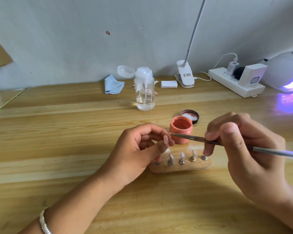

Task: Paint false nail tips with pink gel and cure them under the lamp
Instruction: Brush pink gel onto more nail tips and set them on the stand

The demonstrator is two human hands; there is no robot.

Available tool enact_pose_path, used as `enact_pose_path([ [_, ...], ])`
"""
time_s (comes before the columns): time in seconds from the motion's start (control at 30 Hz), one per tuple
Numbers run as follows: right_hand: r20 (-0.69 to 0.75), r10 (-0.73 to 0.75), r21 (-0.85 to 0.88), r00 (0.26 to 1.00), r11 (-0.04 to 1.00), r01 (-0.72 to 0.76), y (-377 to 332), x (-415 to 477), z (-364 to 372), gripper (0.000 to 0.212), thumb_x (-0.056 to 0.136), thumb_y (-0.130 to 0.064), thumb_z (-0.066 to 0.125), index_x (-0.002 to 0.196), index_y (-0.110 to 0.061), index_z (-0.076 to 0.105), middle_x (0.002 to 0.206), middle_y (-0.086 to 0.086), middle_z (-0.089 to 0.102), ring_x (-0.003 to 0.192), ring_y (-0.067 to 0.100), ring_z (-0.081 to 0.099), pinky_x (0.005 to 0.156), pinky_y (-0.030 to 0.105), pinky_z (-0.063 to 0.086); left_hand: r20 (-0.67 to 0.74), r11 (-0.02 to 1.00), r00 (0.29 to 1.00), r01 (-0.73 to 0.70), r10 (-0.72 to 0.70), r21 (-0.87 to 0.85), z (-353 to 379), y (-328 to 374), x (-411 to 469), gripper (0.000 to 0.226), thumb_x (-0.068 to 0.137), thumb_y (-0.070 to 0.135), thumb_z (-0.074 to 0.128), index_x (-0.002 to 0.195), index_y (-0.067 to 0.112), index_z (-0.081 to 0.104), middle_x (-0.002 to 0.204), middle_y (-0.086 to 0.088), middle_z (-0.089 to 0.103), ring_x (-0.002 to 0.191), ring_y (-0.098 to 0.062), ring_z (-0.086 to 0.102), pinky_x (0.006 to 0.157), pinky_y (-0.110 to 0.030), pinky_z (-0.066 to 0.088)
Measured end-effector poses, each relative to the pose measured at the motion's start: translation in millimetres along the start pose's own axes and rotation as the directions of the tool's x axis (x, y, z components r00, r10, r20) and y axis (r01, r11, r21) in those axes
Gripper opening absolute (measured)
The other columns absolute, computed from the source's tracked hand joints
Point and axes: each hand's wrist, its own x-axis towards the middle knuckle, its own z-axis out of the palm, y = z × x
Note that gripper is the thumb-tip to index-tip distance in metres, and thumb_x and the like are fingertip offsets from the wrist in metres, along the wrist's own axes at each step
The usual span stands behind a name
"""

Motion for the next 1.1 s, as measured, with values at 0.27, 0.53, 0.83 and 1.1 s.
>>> enact_pose_path([
  [0.27, 0.047, -0.011, -0.104, 0.999, 0.994, 0.016, -0.1, -2.1, 1.3, 0.036, 0.106, -0.049, 0.045, 0.082, -0.029, 0.063, 0.071, -0.014, 0.064, 0.069, 0.03, 0.061, 0.066, 0.049, 0.044, 0.025, 1.0, 1.0, -0.018, 0.018, 0.016, 0.2, -0.3, 0.6, 0.013, 0.081, 0.019, 0.072, 0.089, 0.009, 0.071, 0.085, -0.005, 0.076, 0.061, -0.008, 0.056, 0.046, -0.012, 0.042],
  [0.53, 0.024, 0.023, -0.01, 0.999, 1.0, -0.022, 0.4, -3.2, -1.3, 0.037, 0.105, -0.05, 0.047, 0.077, -0.033, 0.065, 0.07, -0.009, 0.063, 0.064, 0.037, 0.057, 0.06, 0.053, 0.045, -0.002, 0.999, 1.0, -0.012, 0.012, 0.038, 0.4, -1.2, 0.2, 0.008, 0.086, 0.011, 0.072, 0.091, 0.004, 0.071, 0.085, -0.01, 0.074, 0.064, -0.01, 0.054, 0.046, -0.013, 0.042],
  [0.83, 0.092, -0.013, -0.142, 0.996, 0.989, 0.026, -0.3, -2.8, 0.1, 0.04, 0.105, -0.046, 0.045, 0.076, -0.025, 0.063, 0.065, -0.011, 0.063, 0.071, 0.022, 0.056, 0.073, 0.029, 0.038, 0.002, 1.0, 1.0, -0.001, 0.001, 0.024, -1.4, 0.1, 0.4, 0.004, 0.086, 0.007, 0.073, 0.086, 0.01, 0.071, 0.082, -0.003, 0.075, 0.067, -0.009, 0.055, 0.044, -0.012, 0.041],
  [1.1, 0.061, -0.046, -0.175, 0.997, 0.983, 0.056, -0.5, -1.8, -1.1, 0.037, 0.106, -0.045, 0.043, 0.08, -0.026, 0.062, 0.069, -0.011, 0.063, 0.068, 0.02, 0.059, 0.074, 0.025, 0.038, -0.009, 0.994, 0.999, -0.04, 0.041, 0.102, -4.5, -1.3, 0.2, 0.013, 0.083, 0.003, 0.076, 0.081, 0.016, 0.075, 0.084, -0.011, 0.072, 0.075, -0.015, 0.054, 0.058, -0.018, 0.05],
])
